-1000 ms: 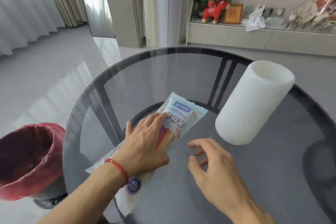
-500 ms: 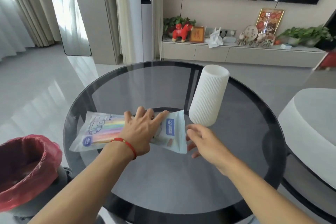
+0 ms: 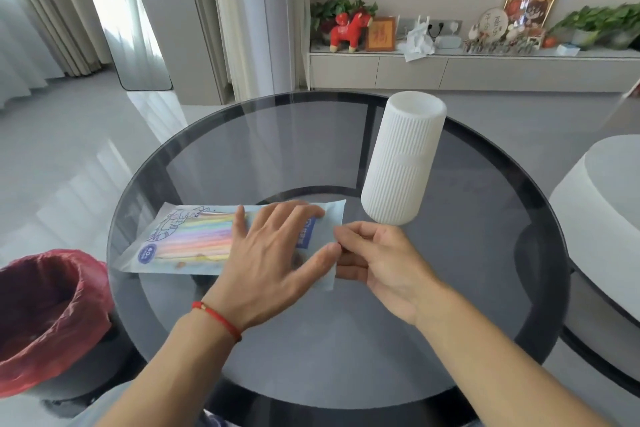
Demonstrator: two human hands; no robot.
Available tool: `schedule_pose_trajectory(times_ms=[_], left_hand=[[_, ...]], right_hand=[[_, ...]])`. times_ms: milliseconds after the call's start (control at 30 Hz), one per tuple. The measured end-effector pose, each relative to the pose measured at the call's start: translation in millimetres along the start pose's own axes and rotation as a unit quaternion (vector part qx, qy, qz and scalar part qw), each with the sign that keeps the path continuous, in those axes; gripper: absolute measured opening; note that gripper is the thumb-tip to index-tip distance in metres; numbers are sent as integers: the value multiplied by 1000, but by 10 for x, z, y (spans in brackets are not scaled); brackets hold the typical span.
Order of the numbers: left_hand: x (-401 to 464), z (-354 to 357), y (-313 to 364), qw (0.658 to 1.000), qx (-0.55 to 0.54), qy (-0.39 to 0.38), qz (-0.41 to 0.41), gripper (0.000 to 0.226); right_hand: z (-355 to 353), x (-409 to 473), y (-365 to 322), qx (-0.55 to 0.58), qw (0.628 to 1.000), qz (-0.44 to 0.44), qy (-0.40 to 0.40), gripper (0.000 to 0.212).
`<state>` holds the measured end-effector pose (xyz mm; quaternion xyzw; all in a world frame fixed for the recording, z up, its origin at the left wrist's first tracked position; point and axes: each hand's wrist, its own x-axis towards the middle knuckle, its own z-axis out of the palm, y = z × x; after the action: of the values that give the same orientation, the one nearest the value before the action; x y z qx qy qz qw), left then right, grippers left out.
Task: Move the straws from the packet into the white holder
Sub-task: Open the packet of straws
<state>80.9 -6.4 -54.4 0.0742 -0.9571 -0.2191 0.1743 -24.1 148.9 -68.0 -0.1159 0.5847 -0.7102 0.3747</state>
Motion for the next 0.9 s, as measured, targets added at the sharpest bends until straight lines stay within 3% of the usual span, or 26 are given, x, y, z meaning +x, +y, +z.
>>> schedule_pose_trajectory(times_ms=[167,267,533,900], left_hand=[[-10,40,-1,999,-4,45,13,46],[-1,52,31,998,-18,59,13,45],[-7,37,107,993,-54,103,12,43],[-13,4,122,991,-73,110,22,40]], right_hand=[[-40,-43,30,76,997,8,-33,22],[-43,-53,26,93,995,12,-31,14],[-1,-65,48,221,971,64,-64,16],[40,-57,71,169,984,6,-57,20]])
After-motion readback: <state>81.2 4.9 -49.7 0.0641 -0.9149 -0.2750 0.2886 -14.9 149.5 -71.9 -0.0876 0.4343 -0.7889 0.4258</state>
